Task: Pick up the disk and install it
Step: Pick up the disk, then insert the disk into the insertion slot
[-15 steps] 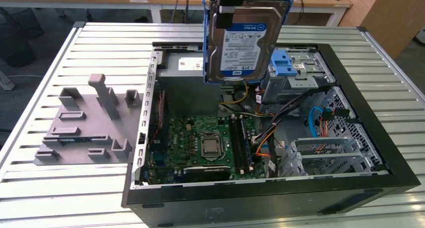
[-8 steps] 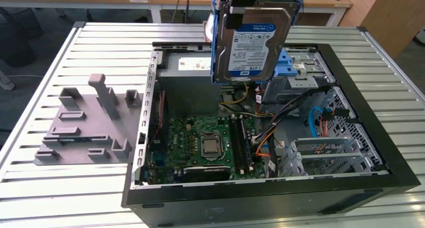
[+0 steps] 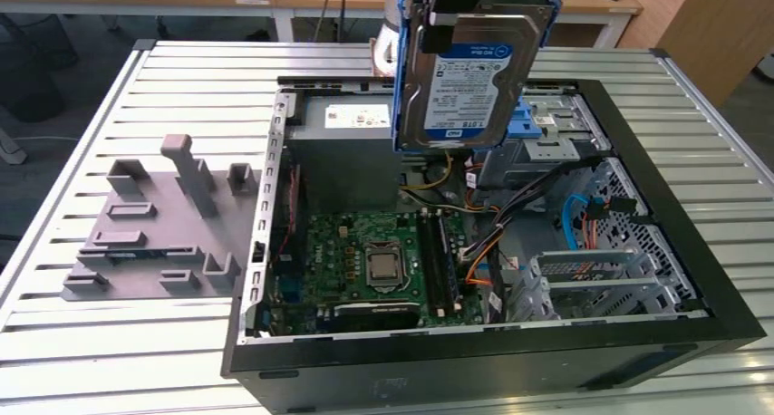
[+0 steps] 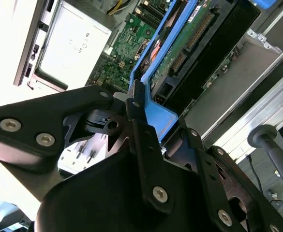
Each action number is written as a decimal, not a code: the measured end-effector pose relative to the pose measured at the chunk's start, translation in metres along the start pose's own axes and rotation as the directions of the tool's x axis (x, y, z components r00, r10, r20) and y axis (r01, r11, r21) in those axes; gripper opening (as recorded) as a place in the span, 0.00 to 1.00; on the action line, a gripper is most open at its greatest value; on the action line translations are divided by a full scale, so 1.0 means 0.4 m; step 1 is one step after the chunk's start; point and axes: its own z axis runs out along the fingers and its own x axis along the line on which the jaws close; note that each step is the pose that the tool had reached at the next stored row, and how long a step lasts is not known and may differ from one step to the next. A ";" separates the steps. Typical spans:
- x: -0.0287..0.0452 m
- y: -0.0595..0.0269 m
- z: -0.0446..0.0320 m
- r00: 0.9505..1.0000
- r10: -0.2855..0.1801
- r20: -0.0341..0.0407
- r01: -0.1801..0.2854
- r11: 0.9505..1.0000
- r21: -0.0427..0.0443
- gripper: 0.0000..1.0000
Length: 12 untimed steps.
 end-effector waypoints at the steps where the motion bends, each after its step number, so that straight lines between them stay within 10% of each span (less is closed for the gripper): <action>1: 0.000 -0.004 0.000 1.000 0.000 0.000 0.000 1.000 0.000 0.36; 12: 0.002 -0.039 0.001 1.000 0.001 0.000 -0.001 1.000 -0.001 0.36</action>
